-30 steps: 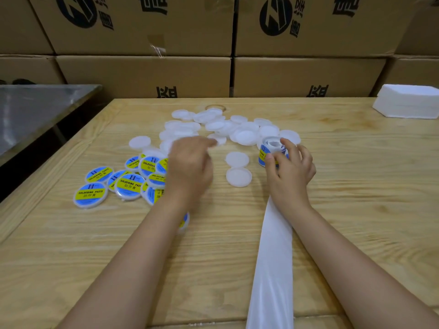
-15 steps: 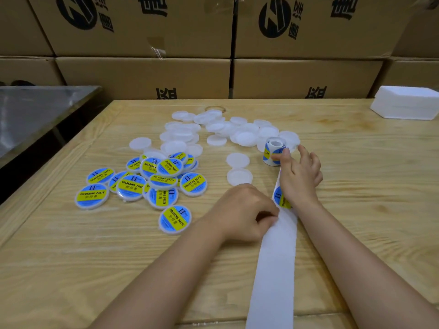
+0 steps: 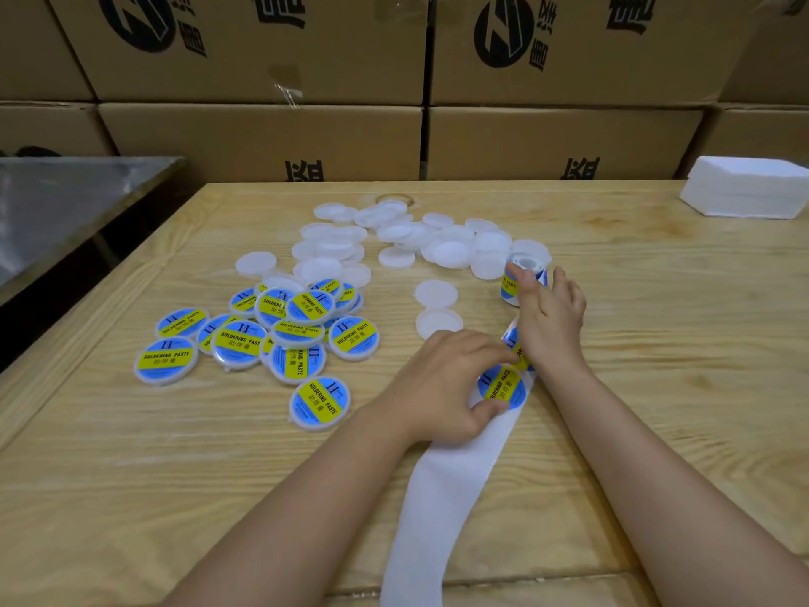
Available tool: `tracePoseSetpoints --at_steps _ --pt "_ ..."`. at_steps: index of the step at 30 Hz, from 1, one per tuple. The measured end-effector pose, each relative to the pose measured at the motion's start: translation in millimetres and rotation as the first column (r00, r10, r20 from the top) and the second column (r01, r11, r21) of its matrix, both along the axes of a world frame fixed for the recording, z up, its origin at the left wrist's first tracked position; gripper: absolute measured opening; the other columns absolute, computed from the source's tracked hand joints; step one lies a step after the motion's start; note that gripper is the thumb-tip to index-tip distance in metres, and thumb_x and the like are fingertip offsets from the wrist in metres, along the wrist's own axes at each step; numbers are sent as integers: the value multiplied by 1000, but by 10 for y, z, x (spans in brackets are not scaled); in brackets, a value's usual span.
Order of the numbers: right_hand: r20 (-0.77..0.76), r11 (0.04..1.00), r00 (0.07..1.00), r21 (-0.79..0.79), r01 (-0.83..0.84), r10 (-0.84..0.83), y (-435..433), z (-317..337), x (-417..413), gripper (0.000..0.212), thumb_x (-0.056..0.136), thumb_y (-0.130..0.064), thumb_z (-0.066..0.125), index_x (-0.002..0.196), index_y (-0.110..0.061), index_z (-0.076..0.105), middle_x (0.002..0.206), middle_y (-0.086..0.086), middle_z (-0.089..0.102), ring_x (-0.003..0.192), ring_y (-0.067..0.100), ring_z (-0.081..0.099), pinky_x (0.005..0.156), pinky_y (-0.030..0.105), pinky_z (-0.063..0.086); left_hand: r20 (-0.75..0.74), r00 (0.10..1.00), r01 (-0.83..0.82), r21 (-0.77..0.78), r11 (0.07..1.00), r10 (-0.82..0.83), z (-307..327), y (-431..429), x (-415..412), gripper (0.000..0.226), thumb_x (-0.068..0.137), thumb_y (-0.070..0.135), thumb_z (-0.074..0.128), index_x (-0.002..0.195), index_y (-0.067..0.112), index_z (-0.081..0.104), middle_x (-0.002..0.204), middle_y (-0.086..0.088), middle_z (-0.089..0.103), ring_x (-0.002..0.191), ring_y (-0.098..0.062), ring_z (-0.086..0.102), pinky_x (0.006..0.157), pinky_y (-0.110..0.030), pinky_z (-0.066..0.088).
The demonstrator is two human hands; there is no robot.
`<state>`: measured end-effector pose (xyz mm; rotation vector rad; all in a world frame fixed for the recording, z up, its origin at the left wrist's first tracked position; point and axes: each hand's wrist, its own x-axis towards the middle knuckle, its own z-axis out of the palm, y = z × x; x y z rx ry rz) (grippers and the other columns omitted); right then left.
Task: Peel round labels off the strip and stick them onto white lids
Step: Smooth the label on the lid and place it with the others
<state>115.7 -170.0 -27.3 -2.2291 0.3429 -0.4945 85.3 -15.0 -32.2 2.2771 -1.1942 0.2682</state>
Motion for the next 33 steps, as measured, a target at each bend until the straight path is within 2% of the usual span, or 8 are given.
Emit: tracePoseSetpoints --at_steps 2,4,6,9,13,18,24,33 --pt "135 999 991 -39 26 -20 13 6 -28 34 100 -33 35 126 -30 58 152 12 24 139 27 13 112 33 11 -39 999 -24 60 998 26 -45 -9 35 54 84 29 64 135 18 47 136 5 51 134 -12 36 111 -33 19" --pt "309 992 950 -109 70 -33 25 25 -64 23 94 -19 51 111 -17 67 131 13 46 123 31 33 98 22 23 -54 997 -53 129 990 61 -80 -22 59 57 88 33 58 140 21 38 141 8 46 140 -8 23 115 -31 5" --pt "388 985 921 -152 85 -20 30 57 -97 14 86 -6 57 90 -9 70 100 10 57 100 31 48 81 17 27 -97 991 -81 131 988 94 -89 -28 75 56 89 34 56 140 23 36 138 9 48 137 -8 29 116 -35 7" --pt "280 982 960 -185 46 8 50 108 -156 13 80 -6 56 74 -11 66 77 -2 58 82 27 55 69 25 31 -175 977 -107 79 991 120 -80 -46 106 59 87 33 58 139 18 33 135 8 51 128 -9 42 114 -38 17" --pt "-53 954 997 -292 -61 47 60 192 -248 12 77 -18 56 70 -20 66 76 1 65 76 23 59 66 32 48 -214 967 -132 56 990 141 -88 -52 124 70 89 37 56 144 12 20 145 7 43 134 -9 35 114 -35 17" --pt "-418 822 892 -437 -365 173 10 302 -309 20 75 -29 70 91 -17 72 85 5 64 81 20 58 70 32 49 -246 956 -138 103 985 160 -101 -40 131 81 90 44 53 148 11 6 151 2 33 141 -8 21 118 -32 0" --pt "-407 825 894 -429 -367 187 17 336 -327 28 75 -31 76 98 -15 70 82 0 59 80 17 52 68 27 43 -260 951 -142 112 983 167 -104 -39 176 70 93 21 47 149 13 5 148 6 37 139 -8 25 118 -33 -5" --pt "-371 827 917 -461 -321 150 55 361 -331 10 81 -21 68 91 -21 68 99 8 65 92 23 59 69 27 42 -255 952 -156 67 985 168 -134 -43 200 68 91 22 52 147 14 14 143 8 44 135 -8 34 117 -33 -3"
